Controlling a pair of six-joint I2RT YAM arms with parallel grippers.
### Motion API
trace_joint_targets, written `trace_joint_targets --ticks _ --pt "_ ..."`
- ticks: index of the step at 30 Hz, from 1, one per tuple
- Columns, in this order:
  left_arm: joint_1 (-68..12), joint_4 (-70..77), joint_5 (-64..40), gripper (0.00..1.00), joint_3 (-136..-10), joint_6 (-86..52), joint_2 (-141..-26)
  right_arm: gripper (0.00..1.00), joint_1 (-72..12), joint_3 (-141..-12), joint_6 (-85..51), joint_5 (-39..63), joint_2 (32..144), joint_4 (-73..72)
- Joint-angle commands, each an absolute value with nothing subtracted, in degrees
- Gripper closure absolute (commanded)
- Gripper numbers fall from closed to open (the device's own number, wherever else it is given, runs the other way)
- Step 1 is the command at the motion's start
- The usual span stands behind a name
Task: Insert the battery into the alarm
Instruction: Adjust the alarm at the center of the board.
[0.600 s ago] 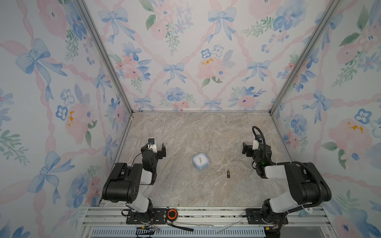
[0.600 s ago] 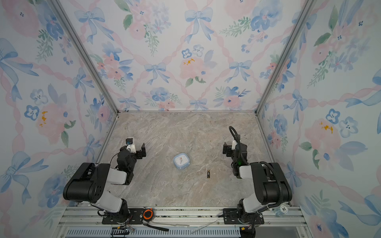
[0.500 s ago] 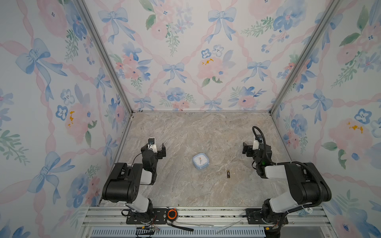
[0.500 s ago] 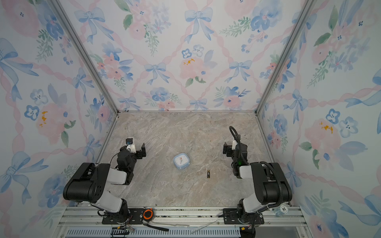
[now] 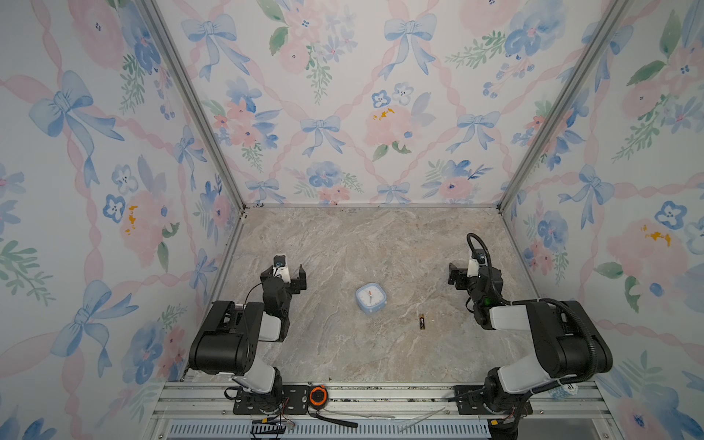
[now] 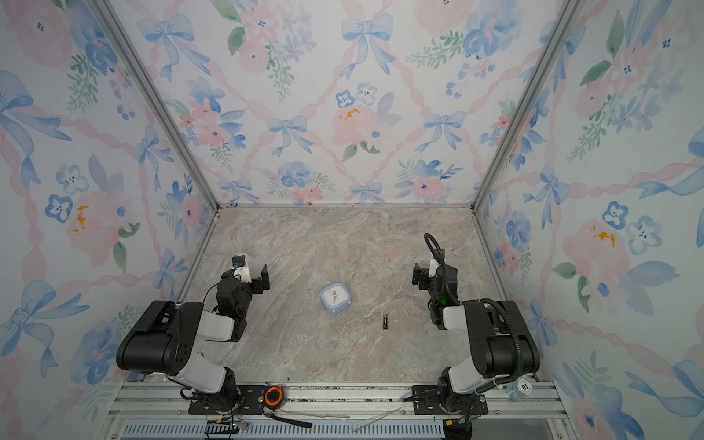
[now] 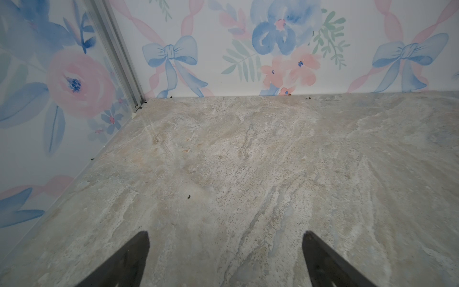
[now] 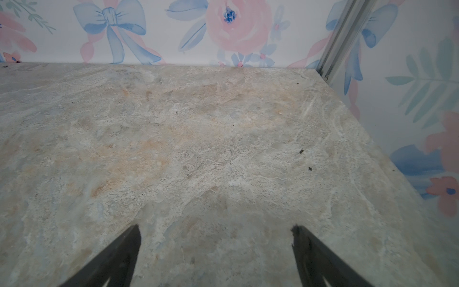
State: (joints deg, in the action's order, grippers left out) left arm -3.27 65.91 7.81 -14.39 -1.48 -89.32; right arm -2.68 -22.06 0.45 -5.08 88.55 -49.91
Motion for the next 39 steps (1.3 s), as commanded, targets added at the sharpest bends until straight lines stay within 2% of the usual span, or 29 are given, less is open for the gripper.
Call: trace_joint_targets --ticks 1,5,8,9,11,13,14,15,16,17,19,22,24,26,27,28,29,30,32,35,39 --pt "-2.49 65.23 6.25 0.02 -15.00 -1.29 -88.69 0.04 -2.21 -22.94 0.29 -4.40 88.15 -49.57" --pt "-2.52 58.49 9.44 0.02 -18.29 -2.33 -85.84 0.04 -3.38 -23.65 -0.72 -11.30 83.71 -45.46" --pt "-3.90 38.12 17.63 0.02 -28.74 -4.75 -81.22 0.04 -6.17 -27.54 -2.33 -20.27 71.31 -29.91" --pt "-3.96 34.85 19.99 0.02 -30.84 -7.08 -79.99 0.04 -6.70 -29.83 -5.82 -23.48 67.30 -23.26" --pt "-3.77 28.18 18.58 0.02 -34.21 -11.63 -76.38 0.04 -5.81 -35.47 -13.78 -23.45 59.29 -6.62" --pt "-4.09 19.73 19.34 0.02 -37.97 -17.52 -73.12 0.04 -4.48 -32.82 -24.07 -29.05 54.92 -4.34" --pt "-3.87 15.76 17.94 0.02 -39.82 -21.81 -71.95 0.04 -1.32 -30.51 -32.46 -25.95 53.03 -3.87" --pt "-3.78 11.66 15.80 0.02 -41.39 -24.88 -71.36 0.04 2.29 -29.69 -35.08 -17.21 52.80 -4.75" --pt "-3.92 8.09 12.50 0.02 -43.64 -27.75 -70.97 0.01 4.05 -33.19 -37.31 -12.69 54.44 1.48" --pt "-4.55 4.12 9.93 0.02 -45.30 -30.63 -70.65 0.03 2.55 -39.97 -37.47 -14.76 57.58 12.49" --pt "-5.87 -0.53 5.46 0.02 -45.84 -35.70 -69.70 0.01 -4.36 -51.23 -37.03 -22.10 63.93 29.42" --pt "-8.01 -3.04 -3.60 0.08 -43.83 -40.73 -67.25 0.03 -19.40 -63.38 -39.18 -31.17 72.42 42.68" --pt "-10.39 -5.02 -6.42 0.13 -42.65 -41.49 -64.68 0.04 -30.55 -66.59 -40.00 -38.50 75.16 44.28" --pt "-13.08 -6.40 -7.02 0.15 -39.83 -41.62 -61.89 0.04 -40.40 -64.55 -35.26 -42.92 74.79 38.08" --pt "-14.15 -7.17 -7.27 0.17 -38.88 -41.77 -60.36 0.04 -43.31 -61.84 -33.19 -40.71 73.60 32.54" --pt "-15.06 -7.92 -7.69 0.18 -38.18 -42.08 -59.25 0.03 -42.77 -60.91 -34.60 -34.60 73.17 30.89" --pt "-15.71 -8.34 -8.78 0.21 -37.39 -42.61 -58.05 0.00 -40.26 -59.65 -36.33 -21.90 73.27 28.57" --pt "-16.50 -8.36 -9.81 0.22 -36.38 -43.43 -57.08 0.07 -37.71 -58.59 -39.51 -10.45 74.36 26.71" --pt "-18.30 -8.27 -10.83 0.23 -35.09 -45.24 -55.80 0.14 -35.98 -57.48 -43.38 0.75 77.43 24.69" --pt "-22.07 -7.56 -9.42 0.23 -33.67 -48.03 -56.51 0.21 -38.29 -58.25 -45.09 6.39 82.79 24.06" --pt "-25.51 3.24 -12.63 0.24 -30.30 -52.73 -61.17 0.22 -38.02 -56.94 -47.55 13.60 87.90 17.75"
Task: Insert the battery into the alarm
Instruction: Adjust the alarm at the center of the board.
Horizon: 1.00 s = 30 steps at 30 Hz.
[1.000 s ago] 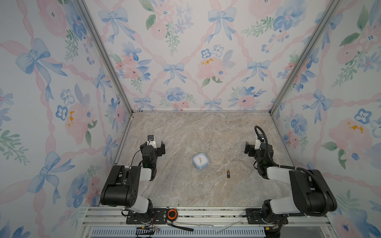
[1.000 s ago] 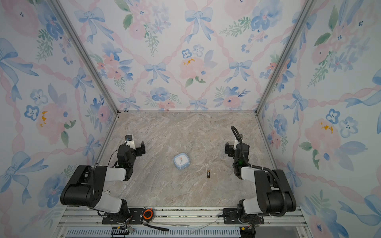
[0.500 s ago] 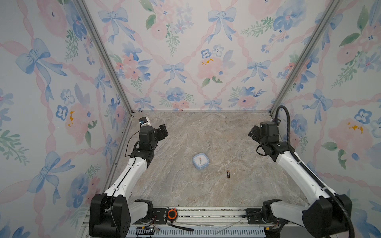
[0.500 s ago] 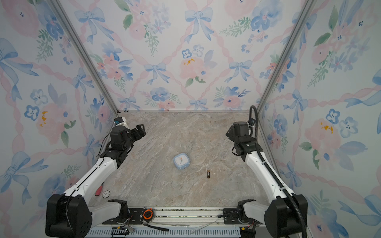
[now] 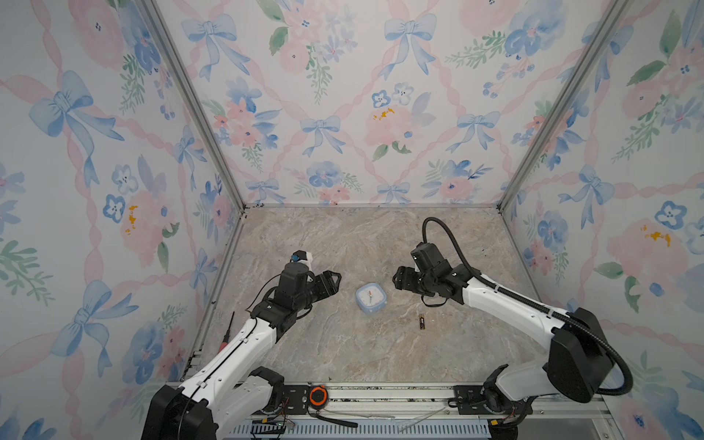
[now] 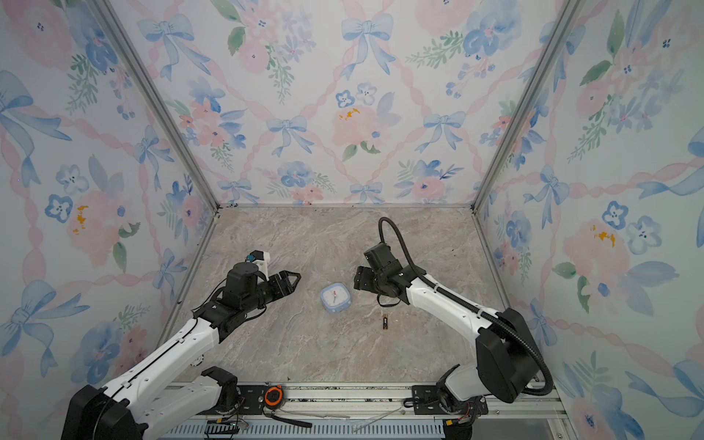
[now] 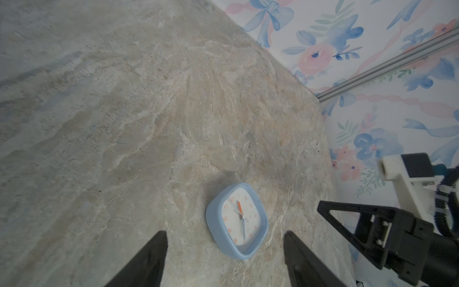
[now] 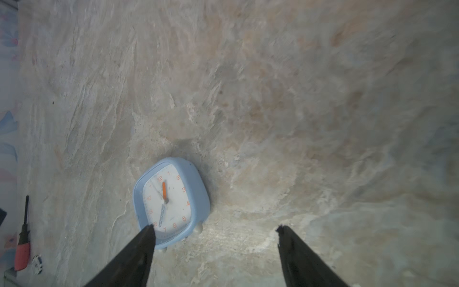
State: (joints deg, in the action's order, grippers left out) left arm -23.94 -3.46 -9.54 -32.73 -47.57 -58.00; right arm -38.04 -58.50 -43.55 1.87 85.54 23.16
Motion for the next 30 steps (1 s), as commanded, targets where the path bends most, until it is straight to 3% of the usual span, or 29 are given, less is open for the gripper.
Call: trace_joint_targets --ticks 1,11,30 --pt "-25.66 5.55 -13.97 0.25 -30.07 -53.83 -62.66 0.23 -37.16 -56.38 -48.50 15.48 88.86 15.70" --pt "-26.68 12.83 -18.59 0.29 -32.64 -62.06 -77.40 0.22 -33.65 -52.80 -53.13 24.30 97.65 2.99" --pt "-28.76 12.14 -19.01 0.48 -35.28 -61.94 -87.92 0.18 -33.13 -48.46 -56.38 31.41 103.88 -8.67"
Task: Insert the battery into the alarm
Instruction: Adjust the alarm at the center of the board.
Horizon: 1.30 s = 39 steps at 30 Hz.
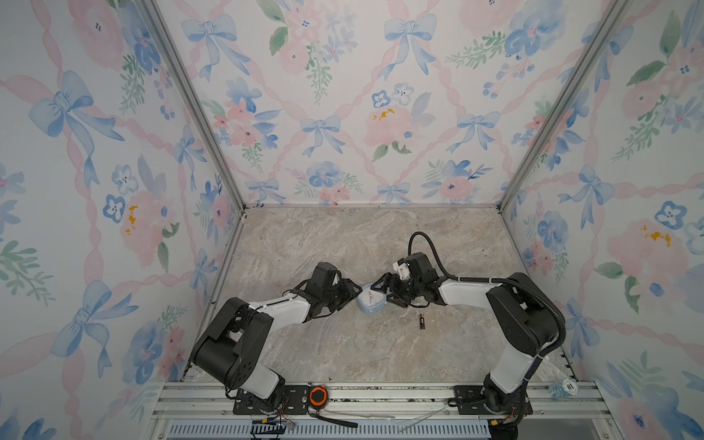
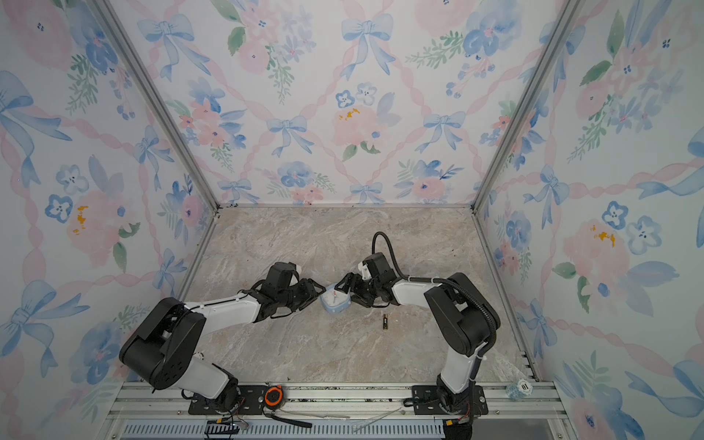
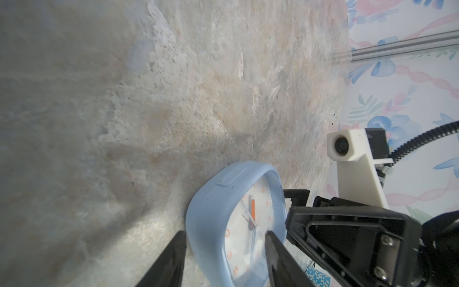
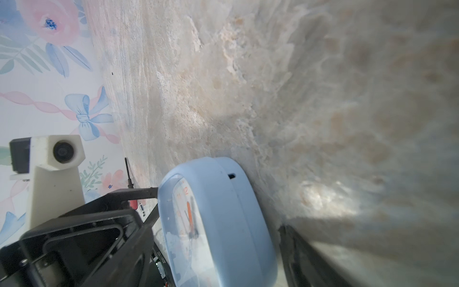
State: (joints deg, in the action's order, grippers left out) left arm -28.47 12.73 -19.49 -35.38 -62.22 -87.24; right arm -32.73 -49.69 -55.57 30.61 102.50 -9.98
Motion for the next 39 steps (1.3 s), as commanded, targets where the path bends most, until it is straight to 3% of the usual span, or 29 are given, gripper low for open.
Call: trace_joint_targets --ticks 1,9,19,25,33,39 --pt "-28.74 12.15 -18.98 0.50 -35.00 -62.03 -88.06 0.18 -33.29 -48.43 -56.42 31.72 104.18 -8.79" --pt "-29.21 12.96 -19.91 0.57 -34.76 -62.20 -90.57 0.22 -33.67 -46.35 -60.92 34.81 105.97 -17.65" --pt "-29.27 13.55 -19.80 0.59 -34.28 -62.57 -91.03 0.30 -33.76 -43.03 -68.64 38.39 106.22 -33.72" --pt "-29.27 13.84 -19.78 0.58 -33.75 -62.75 -90.53 0.33 -34.01 -43.73 -68.06 38.72 104.35 -33.70" --pt "-29.27 14.14 -19.86 0.58 -33.75 -63.10 -90.02 0.52 -34.23 -44.28 -67.26 38.74 102.01 -32.06" --pt "-29.18 14.18 -20.12 0.55 -33.73 -63.36 -89.00 0.73 -34.98 -45.41 -63.97 37.22 99.42 -26.54"
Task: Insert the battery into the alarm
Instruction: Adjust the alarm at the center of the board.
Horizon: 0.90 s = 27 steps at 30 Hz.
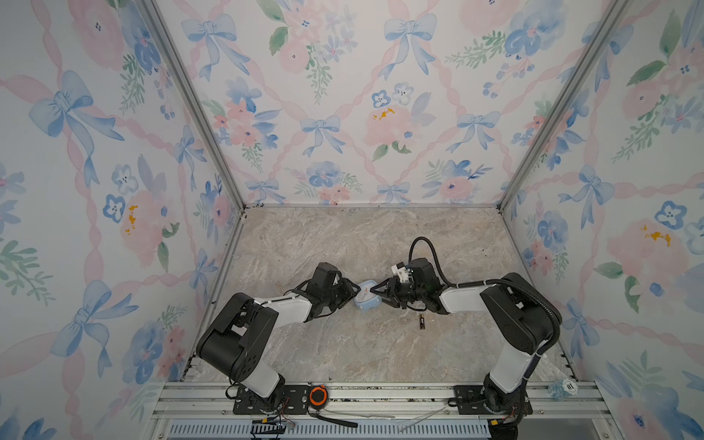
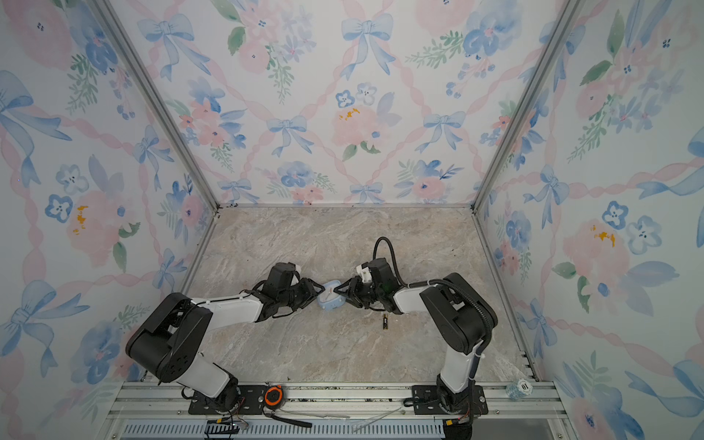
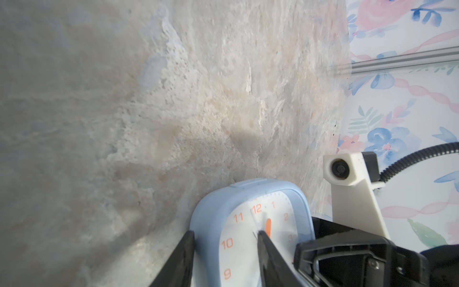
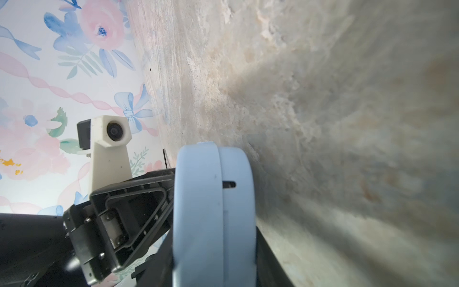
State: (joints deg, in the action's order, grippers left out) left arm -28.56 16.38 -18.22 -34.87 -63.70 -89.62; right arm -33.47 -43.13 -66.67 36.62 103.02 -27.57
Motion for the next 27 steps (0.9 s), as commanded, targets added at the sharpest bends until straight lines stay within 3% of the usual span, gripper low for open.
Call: trace_joint_targets --ticks 1,7,11,14,17,21,27 --pt "-29.18 14.23 -20.11 0.53 -33.60 -63.45 -88.52 0.75 -35.27 -46.21 -62.31 36.47 98.51 -23.67" --pt "-27.20 6.82 -18.58 0.38 -37.66 -62.16 -82.82 0.82 -38.74 -55.39 -46.11 23.91 90.74 3.26" --pt "-23.29 -5.62 -17.29 0.28 -46.01 -59.40 -76.98 0.84 -44.06 -63.54 -31.96 3.85 85.84 20.81" --pt "-20.39 -10.87 -19.92 0.16 -50.47 -59.30 -73.85 0.84 -50.08 -66.73 -22.32 -14.27 83.81 25.34" --pt "-19.85 -11.47 -26.19 0.14 -52.96 -62.06 -73.29 0.87 -56.62 -66.23 -11.29 -32.46 83.41 22.63" --pt "-21.13 -10.64 -32.50 0.14 -54.40 -69.85 -74.45 0.91 -64.90 -61.44 6.66 -50.28 84.17 7.82" --pt "-22.08 -9.76 -36.47 0.16 -55.32 -74.85 -75.46 0.94 -70.27 -56.49 26.40 -58.24 85.93 -12.35"
